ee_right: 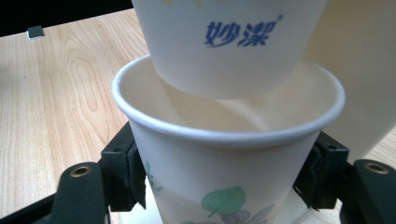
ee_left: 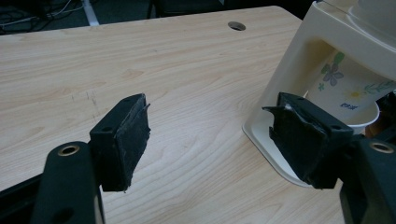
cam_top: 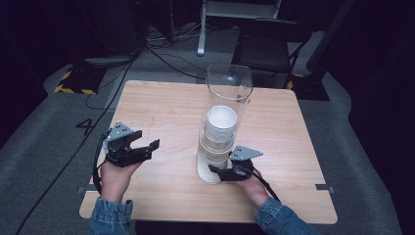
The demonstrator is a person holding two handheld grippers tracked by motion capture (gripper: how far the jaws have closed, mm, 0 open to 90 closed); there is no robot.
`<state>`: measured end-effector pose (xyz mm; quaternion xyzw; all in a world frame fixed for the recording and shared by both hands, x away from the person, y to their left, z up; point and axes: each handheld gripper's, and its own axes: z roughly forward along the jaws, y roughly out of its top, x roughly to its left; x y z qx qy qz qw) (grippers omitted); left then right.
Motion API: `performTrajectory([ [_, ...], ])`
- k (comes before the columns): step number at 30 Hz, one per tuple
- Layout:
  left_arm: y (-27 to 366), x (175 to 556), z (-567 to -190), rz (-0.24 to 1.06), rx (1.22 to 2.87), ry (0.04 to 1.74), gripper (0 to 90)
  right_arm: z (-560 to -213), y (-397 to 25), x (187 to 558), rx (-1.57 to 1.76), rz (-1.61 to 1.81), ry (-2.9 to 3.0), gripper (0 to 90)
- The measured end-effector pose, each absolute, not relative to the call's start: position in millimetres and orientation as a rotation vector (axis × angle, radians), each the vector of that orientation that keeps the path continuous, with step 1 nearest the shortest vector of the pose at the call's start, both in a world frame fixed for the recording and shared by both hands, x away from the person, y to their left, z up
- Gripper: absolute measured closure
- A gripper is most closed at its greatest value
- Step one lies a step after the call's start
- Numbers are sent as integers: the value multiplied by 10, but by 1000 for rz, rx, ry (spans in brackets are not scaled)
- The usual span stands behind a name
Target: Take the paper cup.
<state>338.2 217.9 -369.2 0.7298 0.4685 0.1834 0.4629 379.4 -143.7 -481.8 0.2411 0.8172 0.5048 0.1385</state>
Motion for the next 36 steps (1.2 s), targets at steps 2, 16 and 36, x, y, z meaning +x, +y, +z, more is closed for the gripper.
performTrajectory([
  [2,2170,3395,-3690,450,1798,1147,278,-4812,-1462,3786,702,1454,2365,301],
  [16,2103,3482,-3688,434,1805,1126,278,-4767,-1726,3715,761,1392,2321,299],
  [36,2106,3487,-3712,436,1812,1134,278,-4436,-2342,3870,897,1426,2088,300],
])
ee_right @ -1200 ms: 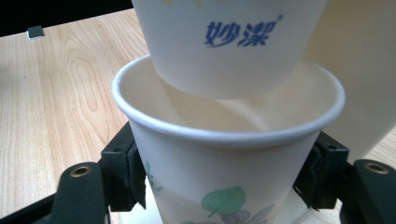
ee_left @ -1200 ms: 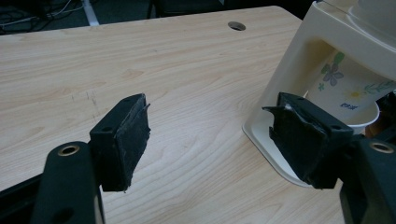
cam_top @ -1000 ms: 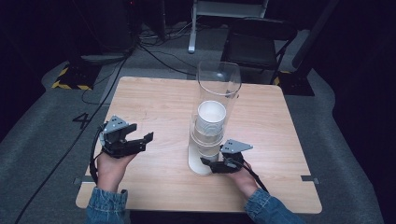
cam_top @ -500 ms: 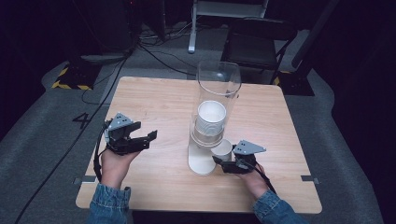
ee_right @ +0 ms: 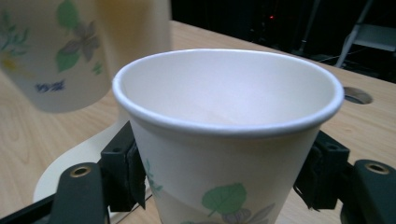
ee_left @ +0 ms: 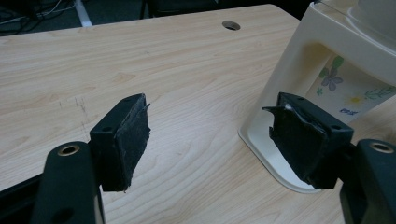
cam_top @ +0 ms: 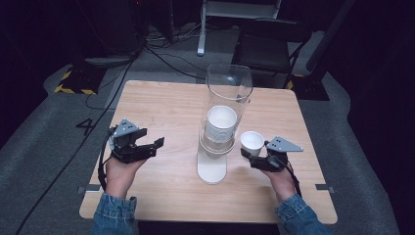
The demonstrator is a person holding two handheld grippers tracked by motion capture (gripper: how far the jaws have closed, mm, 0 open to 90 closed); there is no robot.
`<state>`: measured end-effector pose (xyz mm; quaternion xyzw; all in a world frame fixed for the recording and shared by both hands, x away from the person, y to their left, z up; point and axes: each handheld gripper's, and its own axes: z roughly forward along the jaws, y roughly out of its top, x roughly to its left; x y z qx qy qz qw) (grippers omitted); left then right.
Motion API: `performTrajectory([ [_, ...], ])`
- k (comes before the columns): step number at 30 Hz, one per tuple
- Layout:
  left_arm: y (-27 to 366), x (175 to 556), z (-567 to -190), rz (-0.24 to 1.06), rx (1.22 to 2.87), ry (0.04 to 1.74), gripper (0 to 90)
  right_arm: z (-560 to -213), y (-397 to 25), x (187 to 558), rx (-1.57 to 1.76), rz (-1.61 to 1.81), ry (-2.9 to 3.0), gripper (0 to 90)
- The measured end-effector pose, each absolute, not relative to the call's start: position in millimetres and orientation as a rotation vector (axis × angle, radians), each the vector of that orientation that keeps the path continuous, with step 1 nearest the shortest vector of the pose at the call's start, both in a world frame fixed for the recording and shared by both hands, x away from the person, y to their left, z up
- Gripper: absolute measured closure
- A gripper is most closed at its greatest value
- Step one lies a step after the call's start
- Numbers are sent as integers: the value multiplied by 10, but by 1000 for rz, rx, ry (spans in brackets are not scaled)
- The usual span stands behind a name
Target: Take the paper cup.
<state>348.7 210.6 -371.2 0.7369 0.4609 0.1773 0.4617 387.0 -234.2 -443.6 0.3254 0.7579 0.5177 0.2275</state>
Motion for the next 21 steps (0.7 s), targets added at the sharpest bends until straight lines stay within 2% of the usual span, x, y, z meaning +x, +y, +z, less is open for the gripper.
performTrajectory([
  [10,2180,3424,-3758,439,1811,1167,274,-4316,-2725,4060,1014,1445,1971,299],
  [21,2262,3337,-3779,446,1801,1200,273,-4544,-2929,4345,1142,1342,1970,293],
])
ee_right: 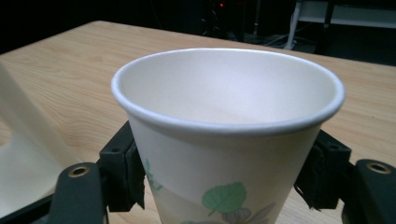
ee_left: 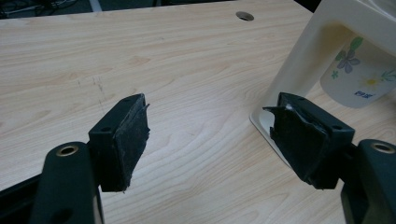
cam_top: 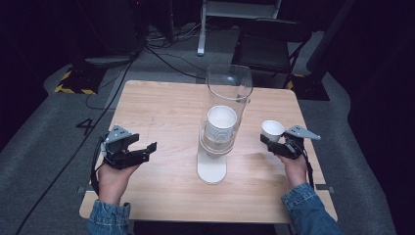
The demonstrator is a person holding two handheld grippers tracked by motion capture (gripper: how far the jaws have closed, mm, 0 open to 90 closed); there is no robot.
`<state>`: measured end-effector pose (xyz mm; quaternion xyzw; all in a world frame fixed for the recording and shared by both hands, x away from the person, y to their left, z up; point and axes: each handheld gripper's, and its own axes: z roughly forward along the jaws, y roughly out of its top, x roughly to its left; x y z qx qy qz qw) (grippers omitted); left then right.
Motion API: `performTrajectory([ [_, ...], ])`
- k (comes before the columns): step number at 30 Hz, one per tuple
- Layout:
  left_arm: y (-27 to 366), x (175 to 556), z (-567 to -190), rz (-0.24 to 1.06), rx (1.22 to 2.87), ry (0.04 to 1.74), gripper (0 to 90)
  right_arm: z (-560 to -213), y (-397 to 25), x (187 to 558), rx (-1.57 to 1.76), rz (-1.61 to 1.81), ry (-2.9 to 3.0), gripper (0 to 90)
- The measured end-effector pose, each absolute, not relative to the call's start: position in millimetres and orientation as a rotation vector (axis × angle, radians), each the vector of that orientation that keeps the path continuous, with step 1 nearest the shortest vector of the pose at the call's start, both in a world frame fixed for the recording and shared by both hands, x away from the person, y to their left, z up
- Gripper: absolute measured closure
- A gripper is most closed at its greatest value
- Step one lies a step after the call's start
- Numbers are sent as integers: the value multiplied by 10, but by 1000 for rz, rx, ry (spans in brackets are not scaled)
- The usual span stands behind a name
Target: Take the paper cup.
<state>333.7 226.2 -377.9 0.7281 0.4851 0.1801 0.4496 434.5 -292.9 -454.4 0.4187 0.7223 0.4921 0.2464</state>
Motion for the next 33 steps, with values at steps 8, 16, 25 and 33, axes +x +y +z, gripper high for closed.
performTrajectory([
  [8,2281,3323,-3784,448,1797,1204,273,-4701,-2946,4469,1170,1258,2001,287],
  [16,2267,3340,-3793,441,1804,1204,273,-4805,-2972,4509,1219,1242,2014,279],
  [25,2258,3346,-3792,436,1806,1199,273,-4862,-2936,4520,1218,1200,2059,269],
  [33,2255,3347,-3792,429,1808,1198,273,-4884,-2927,4527,1237,1184,2075,216],
])
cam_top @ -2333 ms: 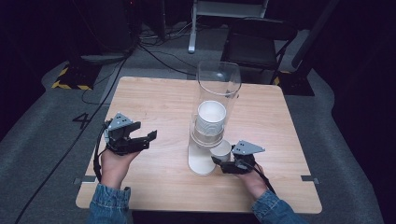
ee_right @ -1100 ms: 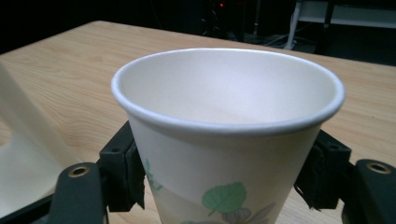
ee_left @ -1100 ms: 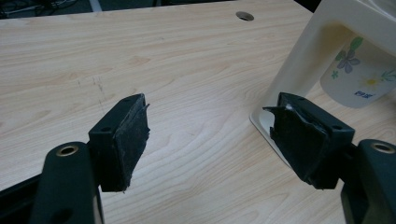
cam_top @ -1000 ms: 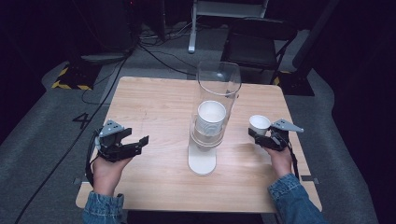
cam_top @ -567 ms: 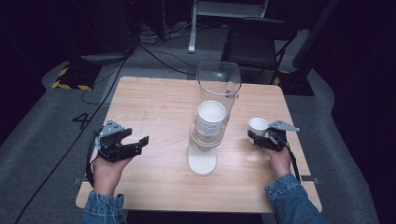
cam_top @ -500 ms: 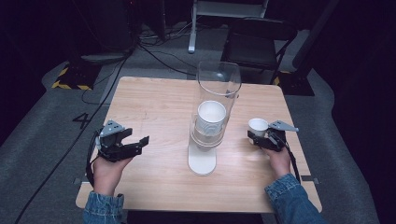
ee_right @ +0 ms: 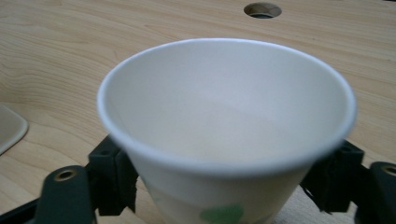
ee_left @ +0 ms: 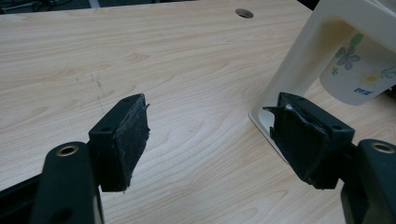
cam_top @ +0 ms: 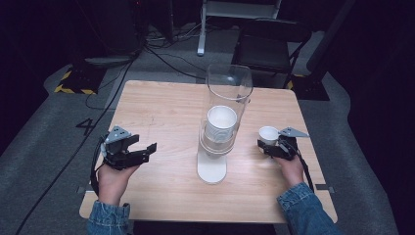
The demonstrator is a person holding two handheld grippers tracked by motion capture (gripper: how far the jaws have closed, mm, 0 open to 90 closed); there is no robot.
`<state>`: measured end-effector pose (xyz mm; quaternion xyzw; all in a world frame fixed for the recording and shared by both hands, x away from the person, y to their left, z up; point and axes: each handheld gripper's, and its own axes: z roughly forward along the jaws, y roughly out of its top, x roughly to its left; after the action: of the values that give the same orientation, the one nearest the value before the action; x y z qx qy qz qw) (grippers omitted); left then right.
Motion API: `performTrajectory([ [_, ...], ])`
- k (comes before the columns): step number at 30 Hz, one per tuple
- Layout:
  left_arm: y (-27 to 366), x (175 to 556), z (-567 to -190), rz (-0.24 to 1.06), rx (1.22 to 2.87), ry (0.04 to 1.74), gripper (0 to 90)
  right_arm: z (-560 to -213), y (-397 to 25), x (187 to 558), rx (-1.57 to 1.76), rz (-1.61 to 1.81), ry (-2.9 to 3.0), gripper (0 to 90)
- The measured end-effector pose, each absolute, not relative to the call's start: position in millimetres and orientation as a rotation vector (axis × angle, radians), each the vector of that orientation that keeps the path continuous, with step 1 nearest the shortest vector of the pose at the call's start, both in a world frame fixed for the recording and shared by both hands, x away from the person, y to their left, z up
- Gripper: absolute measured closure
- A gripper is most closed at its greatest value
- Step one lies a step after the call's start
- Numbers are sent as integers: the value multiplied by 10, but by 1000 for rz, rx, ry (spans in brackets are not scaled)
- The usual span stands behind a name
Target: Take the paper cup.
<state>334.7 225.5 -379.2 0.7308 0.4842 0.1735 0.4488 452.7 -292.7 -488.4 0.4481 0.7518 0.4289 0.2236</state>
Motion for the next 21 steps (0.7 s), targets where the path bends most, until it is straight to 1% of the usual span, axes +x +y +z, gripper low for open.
performTrajectory([
  [3,2253,3344,-3789,428,1809,1196,273,-4878,-2926,4529,1234,1188,2073,196],
  [6,2256,3344,-3787,430,1807,1196,273,-4860,-2920,4521,1223,1188,2071,151],
  [12,2254,3347,-3786,428,1808,1195,272,-4770,-2909,4465,1185,1197,2046,145],
  [16,2255,3337,-3785,429,1810,1194,271,-4602,-2928,4368,1111,1256,1980,142],
  [19,2258,3318,-3786,430,1811,1197,271,-4541,-2960,4331,1093,1284,1954,141],
  [21,2252,3296,-3785,426,1814,1194,270,-4428,-3009,4268,1110,1320,1950,142],
])
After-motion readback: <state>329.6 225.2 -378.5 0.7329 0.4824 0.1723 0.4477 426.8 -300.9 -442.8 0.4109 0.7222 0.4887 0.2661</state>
